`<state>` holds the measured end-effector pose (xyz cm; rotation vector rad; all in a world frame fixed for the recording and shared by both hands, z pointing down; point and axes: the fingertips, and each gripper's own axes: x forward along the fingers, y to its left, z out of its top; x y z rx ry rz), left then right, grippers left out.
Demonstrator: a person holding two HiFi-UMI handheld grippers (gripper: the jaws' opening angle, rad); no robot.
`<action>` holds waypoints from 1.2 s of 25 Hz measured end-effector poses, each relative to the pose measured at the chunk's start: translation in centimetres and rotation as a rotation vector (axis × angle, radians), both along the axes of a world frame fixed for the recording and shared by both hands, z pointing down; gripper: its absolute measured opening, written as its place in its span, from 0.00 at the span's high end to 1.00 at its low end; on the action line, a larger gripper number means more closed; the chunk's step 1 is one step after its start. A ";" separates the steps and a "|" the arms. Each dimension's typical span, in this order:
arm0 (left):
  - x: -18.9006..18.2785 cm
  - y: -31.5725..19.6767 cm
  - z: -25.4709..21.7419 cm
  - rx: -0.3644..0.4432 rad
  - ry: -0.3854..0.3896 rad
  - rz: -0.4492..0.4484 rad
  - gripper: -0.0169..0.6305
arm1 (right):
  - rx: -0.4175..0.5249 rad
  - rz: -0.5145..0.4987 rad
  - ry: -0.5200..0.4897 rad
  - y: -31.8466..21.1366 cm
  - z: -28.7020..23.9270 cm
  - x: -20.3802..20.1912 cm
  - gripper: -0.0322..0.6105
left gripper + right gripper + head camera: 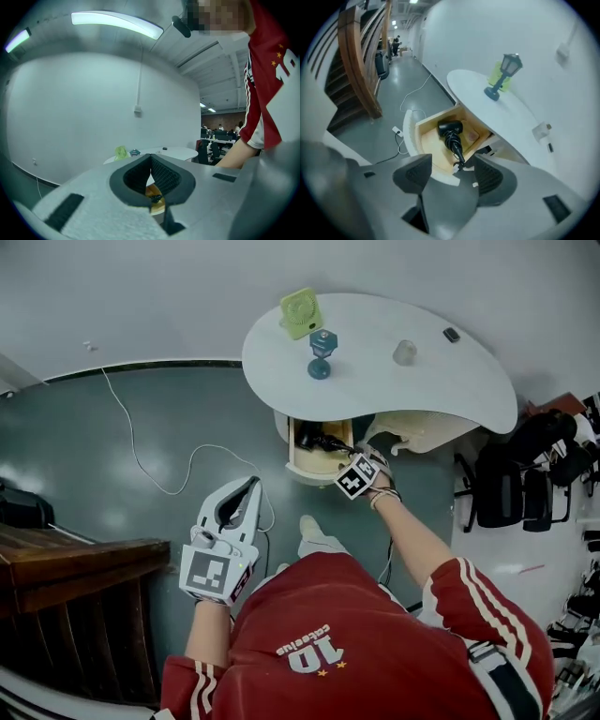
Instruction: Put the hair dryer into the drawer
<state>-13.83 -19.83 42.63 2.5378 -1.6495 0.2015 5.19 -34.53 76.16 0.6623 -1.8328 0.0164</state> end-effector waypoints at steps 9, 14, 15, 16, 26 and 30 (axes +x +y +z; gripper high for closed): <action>-1.3 5.8 -2.3 0.075 0.030 0.069 0.97 | 0.194 0.162 -0.264 10.1 -14.5 0.7 0.52; -0.1 8.4 -4.6 0.119 0.075 0.131 0.97 | 0.298 0.297 -0.543 15.1 -24.2 1.4 0.53; 0.3 8.9 -5.2 0.132 0.075 0.144 0.97 | 0.326 0.307 -0.581 16.1 -26.1 1.8 0.53; 0.7 9.4 -5.9 0.145 0.078 0.156 0.97 | 0.355 0.314 -0.618 17.0 -28.1 2.1 0.53; 2.2 12.1 -13.0 0.257 0.190 0.182 0.97 | 0.672 0.377 -0.862 23.9 -43.8 6.0 0.56; 2.5 12.5 -14.8 0.296 0.186 0.164 0.97 | 0.744 0.386 -0.873 25.9 -46.2 6.7 0.62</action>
